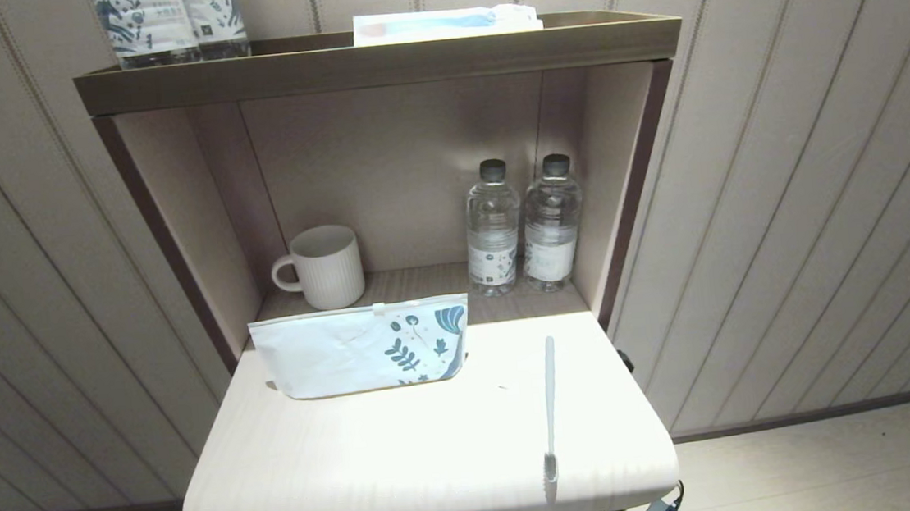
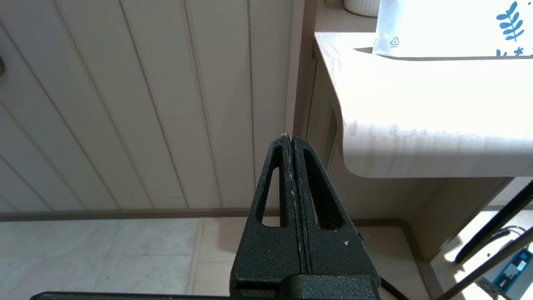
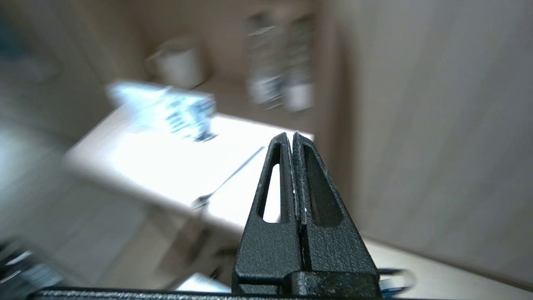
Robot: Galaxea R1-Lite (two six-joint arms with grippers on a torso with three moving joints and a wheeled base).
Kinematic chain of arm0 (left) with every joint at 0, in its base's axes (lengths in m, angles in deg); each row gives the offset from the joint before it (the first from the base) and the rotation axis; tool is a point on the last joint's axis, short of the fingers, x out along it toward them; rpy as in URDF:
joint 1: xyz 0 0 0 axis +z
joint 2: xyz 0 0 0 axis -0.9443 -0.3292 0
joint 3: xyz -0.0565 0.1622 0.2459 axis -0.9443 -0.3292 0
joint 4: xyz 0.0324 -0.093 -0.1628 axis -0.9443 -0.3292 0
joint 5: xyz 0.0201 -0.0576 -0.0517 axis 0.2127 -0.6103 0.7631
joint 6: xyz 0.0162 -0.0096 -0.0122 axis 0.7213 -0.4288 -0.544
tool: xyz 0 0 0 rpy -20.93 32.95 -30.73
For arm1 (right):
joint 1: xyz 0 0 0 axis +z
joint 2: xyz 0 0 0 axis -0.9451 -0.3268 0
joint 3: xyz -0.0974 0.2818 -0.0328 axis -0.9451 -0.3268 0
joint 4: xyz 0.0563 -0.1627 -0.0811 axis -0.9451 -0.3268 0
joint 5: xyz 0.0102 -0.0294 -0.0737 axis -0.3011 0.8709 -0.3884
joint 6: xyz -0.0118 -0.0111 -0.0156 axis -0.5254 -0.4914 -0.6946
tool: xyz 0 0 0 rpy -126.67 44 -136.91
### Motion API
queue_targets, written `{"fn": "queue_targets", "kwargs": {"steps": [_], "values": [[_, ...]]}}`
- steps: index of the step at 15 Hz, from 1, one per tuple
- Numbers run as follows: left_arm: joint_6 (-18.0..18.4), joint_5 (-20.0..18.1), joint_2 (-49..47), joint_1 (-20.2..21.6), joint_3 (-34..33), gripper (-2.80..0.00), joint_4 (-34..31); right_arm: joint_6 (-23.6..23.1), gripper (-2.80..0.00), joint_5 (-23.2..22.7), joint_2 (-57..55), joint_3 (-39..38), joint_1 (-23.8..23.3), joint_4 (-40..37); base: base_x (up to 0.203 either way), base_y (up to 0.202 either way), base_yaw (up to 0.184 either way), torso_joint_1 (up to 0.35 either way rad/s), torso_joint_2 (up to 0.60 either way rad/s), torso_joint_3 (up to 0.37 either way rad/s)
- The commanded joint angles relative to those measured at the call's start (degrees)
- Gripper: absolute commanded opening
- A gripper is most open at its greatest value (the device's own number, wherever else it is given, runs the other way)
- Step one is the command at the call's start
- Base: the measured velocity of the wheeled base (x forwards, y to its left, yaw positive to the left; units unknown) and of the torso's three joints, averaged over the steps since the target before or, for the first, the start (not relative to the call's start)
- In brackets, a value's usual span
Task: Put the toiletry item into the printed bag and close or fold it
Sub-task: Pick up the storage bag
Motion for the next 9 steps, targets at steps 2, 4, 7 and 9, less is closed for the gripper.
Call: {"fn": "queue_targets", "kwargs": {"steps": [2,4,7,9], "values": [[0.22,-0.01,0.02,0.00,0.08,-2.80,-0.04,0.41,-2.80,-8.80,-23.59,4.68,13.62,-2.23,0.000,0.000,0.000,0.000,0.00,0.000],[0.22,-0.01,0.02,0.00,0.03,-2.80,-0.04,0.01,-2.80,-6.45,-34.44,6.18,19.01,-2.04,0.000,0.000,0.000,0.000,0.00,0.000],[0.22,-0.01,0.02,0.00,0.02,-2.80,-0.04,0.05,-2.80,2.69,-45.59,8.76,27.81,2.40,0.000,0.000,0.000,0.000,0.00,0.000],[0.22,-0.01,0.02,0.00,0.05,-2.80,-0.04,0.07,0.00,5.51,-49.43,9.08,29.20,9.88,0.000,0.000,0.000,0.000,0.00,0.000]]}}
